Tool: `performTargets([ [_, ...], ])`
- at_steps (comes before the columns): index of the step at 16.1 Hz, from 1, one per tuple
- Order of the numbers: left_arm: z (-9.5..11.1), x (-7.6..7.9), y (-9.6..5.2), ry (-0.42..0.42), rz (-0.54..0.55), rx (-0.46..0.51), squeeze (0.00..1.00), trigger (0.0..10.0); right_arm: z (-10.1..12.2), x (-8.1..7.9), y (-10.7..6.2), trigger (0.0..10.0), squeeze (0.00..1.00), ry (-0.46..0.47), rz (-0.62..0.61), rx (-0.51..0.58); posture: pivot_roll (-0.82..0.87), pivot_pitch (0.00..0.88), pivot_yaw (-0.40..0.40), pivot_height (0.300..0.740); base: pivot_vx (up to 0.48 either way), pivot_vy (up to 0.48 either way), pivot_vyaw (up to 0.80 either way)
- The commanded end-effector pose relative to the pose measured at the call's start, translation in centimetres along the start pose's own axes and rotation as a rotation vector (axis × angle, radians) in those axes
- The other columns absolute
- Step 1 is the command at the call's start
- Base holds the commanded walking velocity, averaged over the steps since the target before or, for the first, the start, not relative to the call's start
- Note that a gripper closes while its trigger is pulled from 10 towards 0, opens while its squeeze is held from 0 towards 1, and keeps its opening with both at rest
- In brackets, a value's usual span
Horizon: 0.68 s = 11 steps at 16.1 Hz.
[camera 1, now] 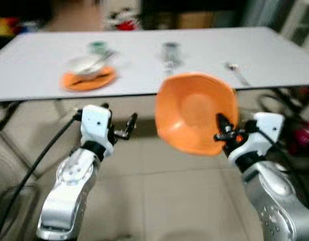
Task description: Setting the table
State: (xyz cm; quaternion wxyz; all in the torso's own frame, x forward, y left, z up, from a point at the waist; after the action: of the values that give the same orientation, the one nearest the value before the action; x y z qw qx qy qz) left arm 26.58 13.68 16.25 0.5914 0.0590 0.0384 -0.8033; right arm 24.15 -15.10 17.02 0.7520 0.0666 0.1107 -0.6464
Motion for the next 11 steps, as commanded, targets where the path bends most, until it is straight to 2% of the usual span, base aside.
performTargets([
  [1,0.6,0.5,0.3,-0.002,-0.023,0.026,0.00,10.0,1.3,1.0,-0.3,10.0,0.00,-0.005,-0.051,0.054,0.07,0.000,0.037,0.740,0.300,0.000,0.00],
  [7,0.7,0.5,0.4,-0.006,-0.018,0.031,0.00,10.0,1.6,2.0,0.0,10.0,0.00,0.050,-0.102,0.050,0.07,0.000,0.037,0.740,0.302,0.000,0.00],
  [11,0.7,0.4,0.4,-0.006,-0.017,0.031,0.00,10.0,1.9,2.2,0.1,10.0,0.00,0.033,-0.110,0.061,0.07,0.000,0.035,0.740,0.314,0.000,0.00],
])
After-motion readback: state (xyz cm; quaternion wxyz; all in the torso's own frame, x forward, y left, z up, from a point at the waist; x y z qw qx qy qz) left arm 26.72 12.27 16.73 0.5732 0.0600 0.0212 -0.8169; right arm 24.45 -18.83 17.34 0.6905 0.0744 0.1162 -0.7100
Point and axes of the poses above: a point about 5 cm out from each wrist's last joint towards the gripper, its own y axis pointing out of the wrist towards the gripper, its own z axis along the axis of the wrist's last joint, x = y × z, the point moved 1 cm from there along y, pointing out of the wrist towards the gripper, and after that the axes turned 3 degrees about y, right-handed, at the moved point
